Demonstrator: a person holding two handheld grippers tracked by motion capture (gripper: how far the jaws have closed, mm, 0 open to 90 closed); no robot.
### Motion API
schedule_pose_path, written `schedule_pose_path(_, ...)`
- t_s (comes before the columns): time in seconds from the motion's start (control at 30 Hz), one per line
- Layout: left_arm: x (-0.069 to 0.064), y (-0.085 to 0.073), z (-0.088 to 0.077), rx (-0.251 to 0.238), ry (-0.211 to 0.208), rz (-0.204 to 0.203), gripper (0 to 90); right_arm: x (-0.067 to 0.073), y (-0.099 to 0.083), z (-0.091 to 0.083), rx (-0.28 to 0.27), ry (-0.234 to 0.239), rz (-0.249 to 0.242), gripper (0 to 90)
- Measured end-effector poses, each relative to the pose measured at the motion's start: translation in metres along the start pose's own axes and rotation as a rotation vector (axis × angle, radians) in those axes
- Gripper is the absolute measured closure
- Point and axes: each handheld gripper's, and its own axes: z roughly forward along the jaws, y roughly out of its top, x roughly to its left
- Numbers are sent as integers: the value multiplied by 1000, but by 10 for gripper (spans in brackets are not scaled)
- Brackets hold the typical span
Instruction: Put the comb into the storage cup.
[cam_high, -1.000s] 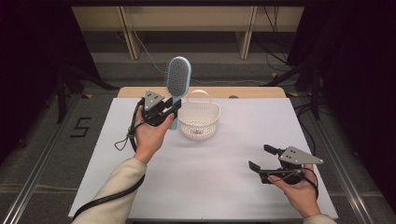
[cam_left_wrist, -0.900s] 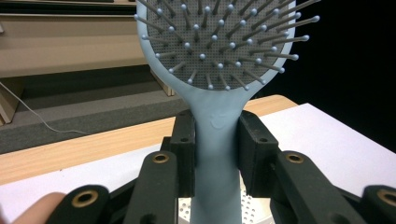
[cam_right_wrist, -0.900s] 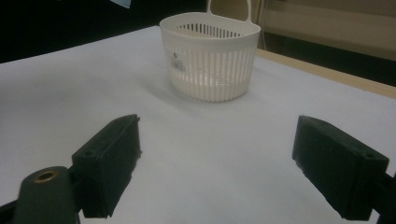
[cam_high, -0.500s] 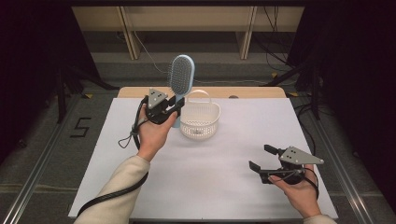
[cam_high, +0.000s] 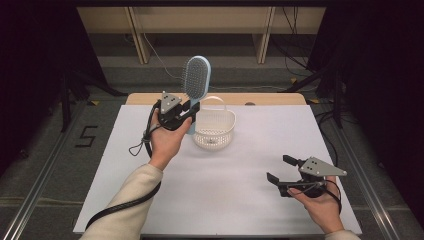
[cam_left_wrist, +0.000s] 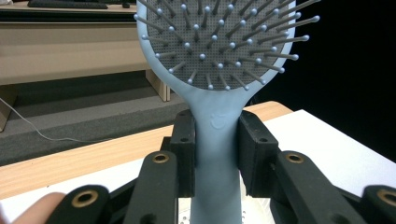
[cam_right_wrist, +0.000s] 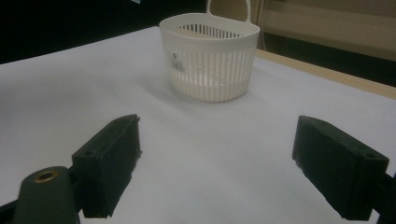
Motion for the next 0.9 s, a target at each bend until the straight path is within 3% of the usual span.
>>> schedule_pose_path(0.9, -5, 12, 15, -7, 20, 37, 696, -1, 0, -1, 2, -1, 4, 159)
